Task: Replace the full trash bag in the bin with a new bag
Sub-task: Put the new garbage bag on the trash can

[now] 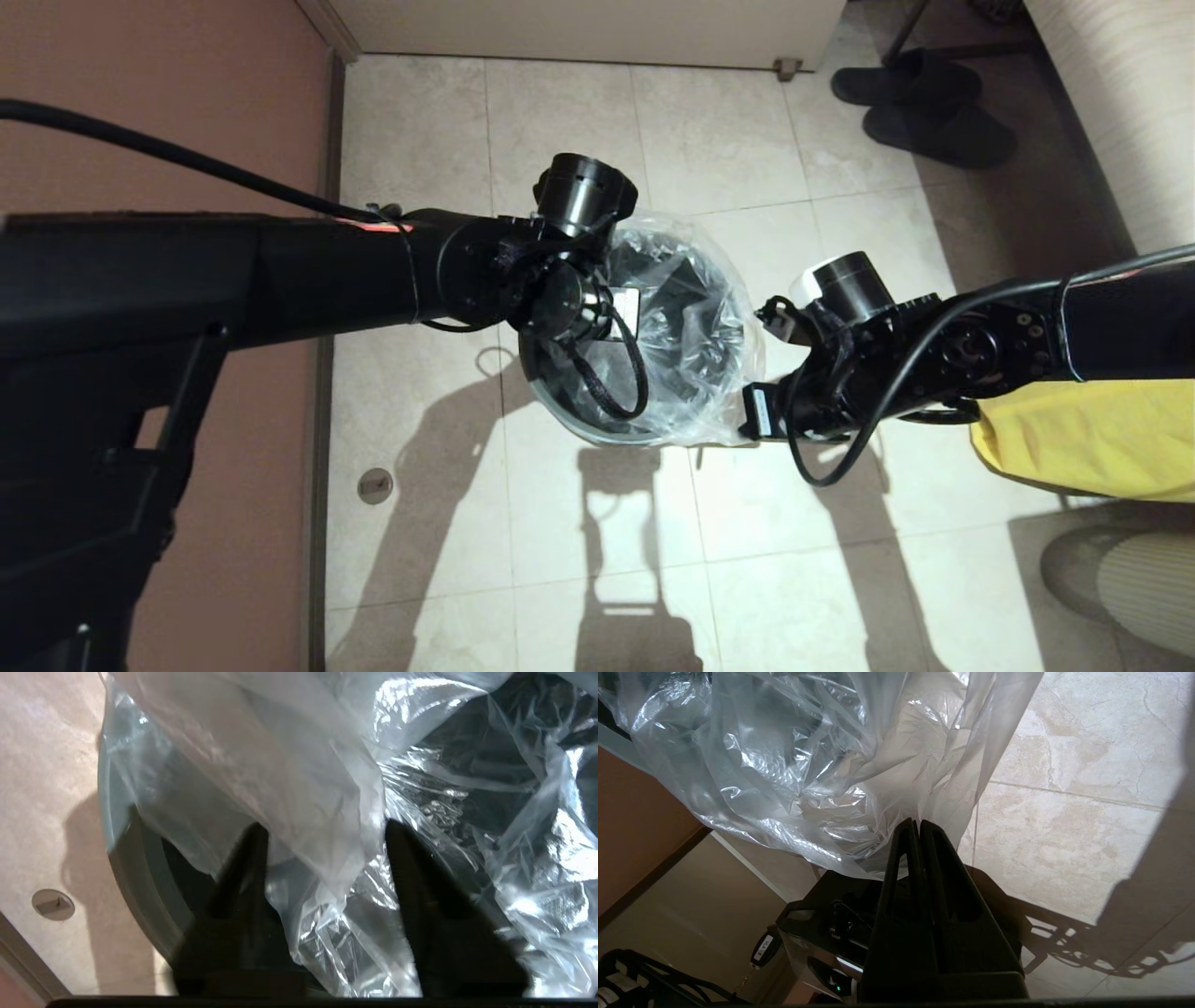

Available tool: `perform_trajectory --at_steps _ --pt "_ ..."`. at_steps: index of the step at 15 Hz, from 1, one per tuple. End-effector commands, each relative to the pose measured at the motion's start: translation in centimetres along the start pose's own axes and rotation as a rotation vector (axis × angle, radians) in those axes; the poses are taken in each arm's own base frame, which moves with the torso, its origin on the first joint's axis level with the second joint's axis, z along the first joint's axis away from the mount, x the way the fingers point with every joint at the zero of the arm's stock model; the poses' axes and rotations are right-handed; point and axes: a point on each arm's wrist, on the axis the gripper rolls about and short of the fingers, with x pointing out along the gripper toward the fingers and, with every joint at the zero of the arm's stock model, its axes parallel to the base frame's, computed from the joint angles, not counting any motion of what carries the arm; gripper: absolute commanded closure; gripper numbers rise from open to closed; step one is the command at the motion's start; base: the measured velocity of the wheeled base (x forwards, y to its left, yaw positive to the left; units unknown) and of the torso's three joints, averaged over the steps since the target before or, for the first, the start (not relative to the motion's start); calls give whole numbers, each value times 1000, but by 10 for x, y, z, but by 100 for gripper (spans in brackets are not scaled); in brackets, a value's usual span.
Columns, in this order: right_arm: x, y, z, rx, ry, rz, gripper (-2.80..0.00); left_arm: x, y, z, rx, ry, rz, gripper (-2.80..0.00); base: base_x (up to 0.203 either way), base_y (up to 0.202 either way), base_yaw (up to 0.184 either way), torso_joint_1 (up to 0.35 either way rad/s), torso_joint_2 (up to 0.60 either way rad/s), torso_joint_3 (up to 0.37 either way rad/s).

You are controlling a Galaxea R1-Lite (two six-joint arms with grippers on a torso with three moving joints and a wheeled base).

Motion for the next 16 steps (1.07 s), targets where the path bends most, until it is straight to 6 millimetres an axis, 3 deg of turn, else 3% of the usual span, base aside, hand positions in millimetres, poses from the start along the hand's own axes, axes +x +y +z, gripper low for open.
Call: perform_trajectory --at_steps 1,6,11,14,16 --pt "1 -1 0 4 3 -1 0 5 -2 -3 10 8 5 0 0 0 0 0 0 0" --pt "0 0 -1 3 4 1 0 -1 2 0 4 3 10 0 0 0 0 0 0 0" --pt "-9 1 -2 2 -2 5 0 -44 32 12 -25 -30 26 0 0 0 0 0 0 0" --pt "-11 2 -2 3 -3 6 0 -65 51 1 -17 1 47 0 0 0 0 0 0 0" --pt "-13 5 -4 -3 -1 11 0 -68 62 -13 -9 47 69 0 0 0 0 0 0 0"
